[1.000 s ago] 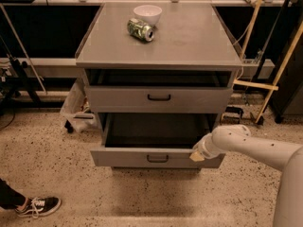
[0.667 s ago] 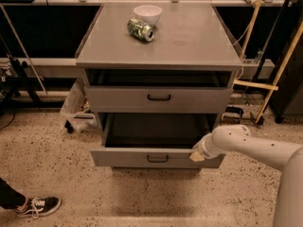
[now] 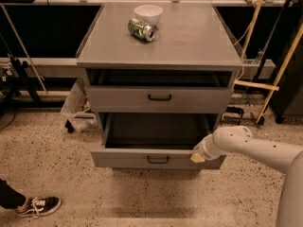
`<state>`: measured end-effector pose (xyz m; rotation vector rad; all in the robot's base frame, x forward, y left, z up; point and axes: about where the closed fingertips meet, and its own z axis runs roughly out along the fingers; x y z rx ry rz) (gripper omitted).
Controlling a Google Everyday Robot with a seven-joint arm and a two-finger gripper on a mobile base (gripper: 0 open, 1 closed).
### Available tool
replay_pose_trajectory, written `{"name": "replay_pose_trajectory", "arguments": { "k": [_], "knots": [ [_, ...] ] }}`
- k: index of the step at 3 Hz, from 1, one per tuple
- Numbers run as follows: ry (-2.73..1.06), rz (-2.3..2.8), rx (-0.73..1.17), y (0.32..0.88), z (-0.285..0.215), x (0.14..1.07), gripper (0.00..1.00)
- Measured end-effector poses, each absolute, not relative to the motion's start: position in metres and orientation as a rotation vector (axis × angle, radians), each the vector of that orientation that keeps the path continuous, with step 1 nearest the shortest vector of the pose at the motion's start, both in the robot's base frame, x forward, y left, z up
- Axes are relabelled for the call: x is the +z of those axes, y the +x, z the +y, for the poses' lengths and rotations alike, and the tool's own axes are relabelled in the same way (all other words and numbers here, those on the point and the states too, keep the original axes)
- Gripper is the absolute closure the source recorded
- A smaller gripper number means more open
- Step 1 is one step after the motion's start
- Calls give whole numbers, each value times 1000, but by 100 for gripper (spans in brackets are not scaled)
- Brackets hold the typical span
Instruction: Open middle drawer
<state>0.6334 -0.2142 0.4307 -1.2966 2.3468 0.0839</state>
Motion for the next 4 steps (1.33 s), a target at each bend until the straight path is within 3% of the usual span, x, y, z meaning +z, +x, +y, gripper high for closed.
{"name": "replay_pose_trajectory", "arguments": {
  "k": [4],
  "knots": [
    [-1253,2363,99,603,-220,427,100]
  ]
}}
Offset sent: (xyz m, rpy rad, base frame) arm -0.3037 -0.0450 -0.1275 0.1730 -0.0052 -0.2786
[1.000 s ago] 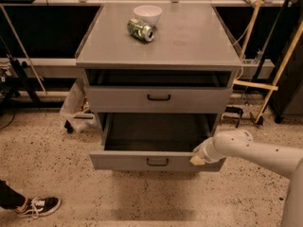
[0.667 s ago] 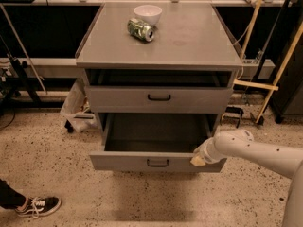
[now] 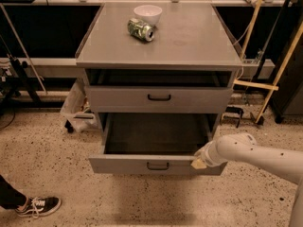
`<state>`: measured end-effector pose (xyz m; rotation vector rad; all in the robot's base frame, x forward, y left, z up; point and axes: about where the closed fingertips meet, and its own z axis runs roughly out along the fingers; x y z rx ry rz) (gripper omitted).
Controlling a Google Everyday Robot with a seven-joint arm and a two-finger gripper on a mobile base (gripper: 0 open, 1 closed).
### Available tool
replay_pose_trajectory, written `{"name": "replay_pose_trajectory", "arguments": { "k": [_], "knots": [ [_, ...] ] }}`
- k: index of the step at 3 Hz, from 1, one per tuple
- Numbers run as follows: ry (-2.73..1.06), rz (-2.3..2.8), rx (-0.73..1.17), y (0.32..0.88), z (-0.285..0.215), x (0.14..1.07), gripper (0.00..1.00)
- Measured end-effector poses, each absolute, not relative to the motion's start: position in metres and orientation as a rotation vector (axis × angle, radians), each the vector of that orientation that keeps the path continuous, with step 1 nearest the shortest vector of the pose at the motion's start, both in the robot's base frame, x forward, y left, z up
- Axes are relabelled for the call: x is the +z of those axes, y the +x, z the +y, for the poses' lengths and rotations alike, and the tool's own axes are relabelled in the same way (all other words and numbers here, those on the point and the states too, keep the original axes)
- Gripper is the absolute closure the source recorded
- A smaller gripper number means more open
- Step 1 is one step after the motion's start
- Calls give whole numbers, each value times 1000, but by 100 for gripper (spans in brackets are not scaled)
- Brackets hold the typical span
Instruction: Open middle drawer
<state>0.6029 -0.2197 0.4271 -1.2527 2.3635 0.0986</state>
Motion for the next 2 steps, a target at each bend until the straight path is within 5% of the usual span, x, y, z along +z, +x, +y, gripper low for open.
{"name": "replay_pose_trajectory", "arguments": {
  "k": [2],
  "knots": [
    [-1246,2364,101,599,-219,430,100]
  ]
}}
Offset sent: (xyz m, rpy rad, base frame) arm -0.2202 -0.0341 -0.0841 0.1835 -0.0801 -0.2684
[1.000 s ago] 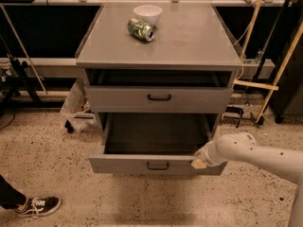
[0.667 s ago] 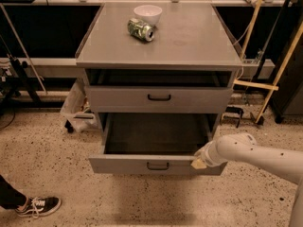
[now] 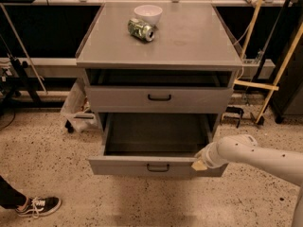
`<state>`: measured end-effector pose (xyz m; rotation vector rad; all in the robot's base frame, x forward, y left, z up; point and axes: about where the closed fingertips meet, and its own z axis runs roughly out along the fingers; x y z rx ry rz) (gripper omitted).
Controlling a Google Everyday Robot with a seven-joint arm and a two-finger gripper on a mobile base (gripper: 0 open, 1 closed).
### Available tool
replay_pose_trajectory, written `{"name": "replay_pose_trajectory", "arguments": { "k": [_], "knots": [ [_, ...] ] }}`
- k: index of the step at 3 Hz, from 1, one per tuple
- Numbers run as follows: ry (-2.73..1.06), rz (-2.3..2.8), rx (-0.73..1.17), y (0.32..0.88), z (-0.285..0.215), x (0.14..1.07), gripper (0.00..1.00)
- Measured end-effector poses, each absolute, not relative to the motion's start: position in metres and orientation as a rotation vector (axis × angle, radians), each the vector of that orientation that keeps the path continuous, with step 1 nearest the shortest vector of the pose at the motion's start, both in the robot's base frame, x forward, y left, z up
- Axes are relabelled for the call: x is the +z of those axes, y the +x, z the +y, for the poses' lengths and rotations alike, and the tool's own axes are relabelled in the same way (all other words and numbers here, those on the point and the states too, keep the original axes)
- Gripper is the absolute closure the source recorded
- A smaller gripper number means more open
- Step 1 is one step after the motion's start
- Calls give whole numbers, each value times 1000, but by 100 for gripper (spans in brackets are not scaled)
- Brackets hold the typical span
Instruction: Open middle drawer
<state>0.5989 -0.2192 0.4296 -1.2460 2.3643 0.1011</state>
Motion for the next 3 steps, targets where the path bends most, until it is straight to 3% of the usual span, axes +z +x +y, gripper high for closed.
{"name": "replay_pose_trajectory", "arguments": {
  "k": [3],
  "knots": [
    [-1194,2378,111,578,-220,426,100]
  ]
}}
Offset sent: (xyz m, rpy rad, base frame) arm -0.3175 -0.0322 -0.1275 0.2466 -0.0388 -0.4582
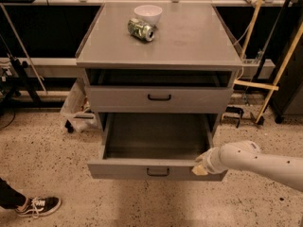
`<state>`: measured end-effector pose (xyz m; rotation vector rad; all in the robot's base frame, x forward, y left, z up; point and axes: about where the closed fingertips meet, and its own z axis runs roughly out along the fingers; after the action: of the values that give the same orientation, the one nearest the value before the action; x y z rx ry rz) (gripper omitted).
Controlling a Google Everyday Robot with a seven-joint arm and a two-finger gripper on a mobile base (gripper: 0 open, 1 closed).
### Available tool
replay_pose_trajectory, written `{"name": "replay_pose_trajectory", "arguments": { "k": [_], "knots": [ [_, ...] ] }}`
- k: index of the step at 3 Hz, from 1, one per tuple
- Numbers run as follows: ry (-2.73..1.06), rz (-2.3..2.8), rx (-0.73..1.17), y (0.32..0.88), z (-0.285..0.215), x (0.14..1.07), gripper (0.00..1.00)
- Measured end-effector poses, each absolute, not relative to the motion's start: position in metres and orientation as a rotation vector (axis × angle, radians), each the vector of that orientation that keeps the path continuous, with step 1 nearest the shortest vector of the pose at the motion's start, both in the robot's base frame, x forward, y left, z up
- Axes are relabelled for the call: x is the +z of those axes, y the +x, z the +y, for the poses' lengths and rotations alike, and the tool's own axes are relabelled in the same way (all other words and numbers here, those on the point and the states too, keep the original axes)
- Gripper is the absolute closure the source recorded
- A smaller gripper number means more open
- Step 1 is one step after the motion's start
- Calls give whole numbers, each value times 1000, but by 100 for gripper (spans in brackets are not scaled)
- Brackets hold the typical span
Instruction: Open middle drawer
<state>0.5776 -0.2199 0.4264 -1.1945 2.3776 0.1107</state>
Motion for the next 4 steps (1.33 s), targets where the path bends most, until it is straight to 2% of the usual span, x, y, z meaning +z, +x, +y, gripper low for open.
{"name": "replay_pose_trajectory", "arguments": {
  "k": [4],
  "knots": [
    [-1152,2399,129,561,-219,428,100]
  ]
}}
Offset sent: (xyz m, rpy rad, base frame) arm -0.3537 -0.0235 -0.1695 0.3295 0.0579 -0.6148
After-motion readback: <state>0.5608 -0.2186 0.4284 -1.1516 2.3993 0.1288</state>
